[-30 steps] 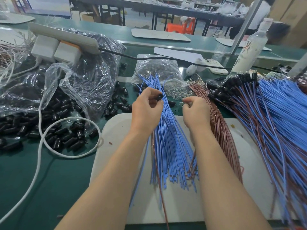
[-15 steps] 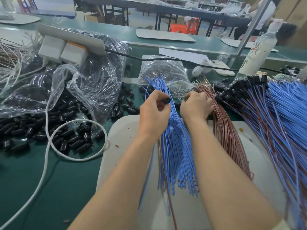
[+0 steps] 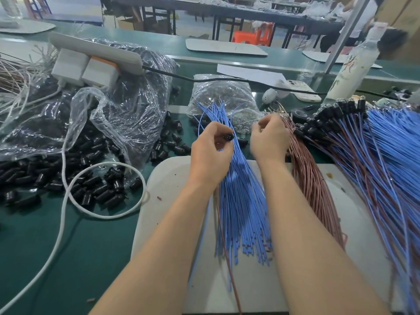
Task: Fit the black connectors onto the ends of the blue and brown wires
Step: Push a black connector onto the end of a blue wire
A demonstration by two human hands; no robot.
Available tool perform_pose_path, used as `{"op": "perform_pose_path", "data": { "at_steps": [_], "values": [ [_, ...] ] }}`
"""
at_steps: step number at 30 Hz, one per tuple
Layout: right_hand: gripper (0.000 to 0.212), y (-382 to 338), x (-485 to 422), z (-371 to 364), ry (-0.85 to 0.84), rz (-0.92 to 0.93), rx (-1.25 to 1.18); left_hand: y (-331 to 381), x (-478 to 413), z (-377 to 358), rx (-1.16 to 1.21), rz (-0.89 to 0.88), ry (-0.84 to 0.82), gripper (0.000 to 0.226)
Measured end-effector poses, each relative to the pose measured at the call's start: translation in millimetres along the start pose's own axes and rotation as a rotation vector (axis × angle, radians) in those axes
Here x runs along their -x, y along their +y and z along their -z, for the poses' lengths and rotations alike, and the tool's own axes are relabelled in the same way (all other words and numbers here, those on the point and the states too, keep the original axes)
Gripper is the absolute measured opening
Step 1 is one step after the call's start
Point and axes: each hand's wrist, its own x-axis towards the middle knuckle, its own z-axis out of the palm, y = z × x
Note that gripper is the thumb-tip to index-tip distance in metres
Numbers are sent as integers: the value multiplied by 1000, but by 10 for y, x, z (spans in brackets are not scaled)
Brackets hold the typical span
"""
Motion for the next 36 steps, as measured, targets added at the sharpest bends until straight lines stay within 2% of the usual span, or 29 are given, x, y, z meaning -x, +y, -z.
{"op": "perform_pose_path", "data": {
  "at_steps": [3, 5, 7, 10, 12, 17, 20, 23, 30, 36],
  "values": [
    [5, -141, 69, 195, -164, 73, -374, -9, -12, -8, 5, -8, -11, 22],
    [12, -176, 150, 297, -258, 110, -451, -18, -16, -9, 1, -19, -9, 24],
    [18, -172, 241, 358, -278, 136, -459, -15, -13, -3, -3, -34, 3, 26],
    [5, -147, 354, 359, -334, 150, -412, -15, 1, 0, -56, -79, 19, 28],
    [14, -137, 397, 320, -346, 176, -321, -31, 12, -3, -103, -107, 26, 28],
    [12, -153, 440, 264, -166, 268, -213, -75, 30, -44, -223, -160, 49, 19],
    [14, -165, 453, 242, -121, 303, -192, -118, 14, -26, -366, -120, 139, 14],
    [15, -190, 471, 237, -101, 320, -193, -101, 29, -21, -428, -141, 126, 6],
    [17, -231, 488, 278, -193, 272, -214, -57, 25, -22, -388, -108, 136, 8],
    [15, -223, 423, 436, -292, 219, -333, -92, -18, 8, -277, -73, 132, 8]
  ]
}}
